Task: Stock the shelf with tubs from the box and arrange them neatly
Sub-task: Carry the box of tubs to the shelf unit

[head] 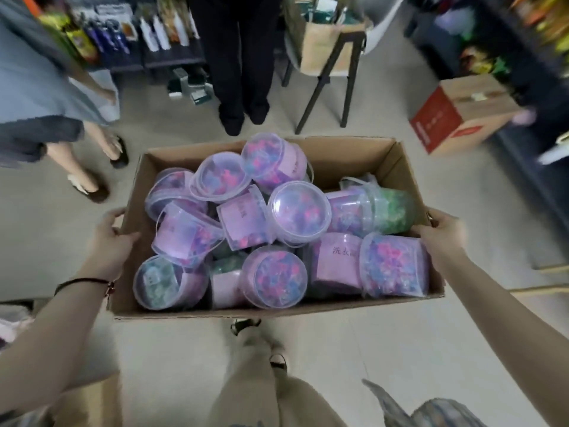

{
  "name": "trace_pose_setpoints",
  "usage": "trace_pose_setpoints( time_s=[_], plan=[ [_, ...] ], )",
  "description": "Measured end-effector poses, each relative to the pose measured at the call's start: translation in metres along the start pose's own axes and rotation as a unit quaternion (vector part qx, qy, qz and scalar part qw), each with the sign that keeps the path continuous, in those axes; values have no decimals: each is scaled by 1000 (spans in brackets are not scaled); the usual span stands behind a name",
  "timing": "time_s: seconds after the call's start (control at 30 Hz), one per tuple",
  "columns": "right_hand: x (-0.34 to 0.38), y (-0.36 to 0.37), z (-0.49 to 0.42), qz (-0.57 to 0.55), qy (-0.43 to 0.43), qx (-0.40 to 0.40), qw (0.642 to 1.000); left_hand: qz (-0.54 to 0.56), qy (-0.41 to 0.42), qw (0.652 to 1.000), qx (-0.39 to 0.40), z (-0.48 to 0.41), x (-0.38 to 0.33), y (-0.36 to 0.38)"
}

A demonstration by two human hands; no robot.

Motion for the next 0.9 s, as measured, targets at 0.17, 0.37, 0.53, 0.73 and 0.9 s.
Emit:
trace_pose_setpoints(
  time_s=[0.17,0.37,0.53,0.73,0.9],
  plan=[
    [-2,-31,-39,5,52,-75,996,-59,54,995,54,-77,-72,81],
    [-9,-51,-86,1,122,-137,983,-87,82,986,117,-160,-159,179],
    [-19,-71,-125,-11,169,-169,971,-106,123,972,168,-185,-237,271],
    [-39,-108,-191,-12,226,-195,954,-123,167,958,197,-198,-314,385],
    [-55,-153,-284,-26,229,-222,947,-132,196,948,211,-205,-383,507]
  ],
)
Point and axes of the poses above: each hand's wrist, its own z-axis away from the middle knuckle, its own y-axis out of the palm, x = y × z, the point moved 10 cm from there along -z, towards the middle knuckle, and after that the axes turned 5 degrees about z, right-handed, at the moved point
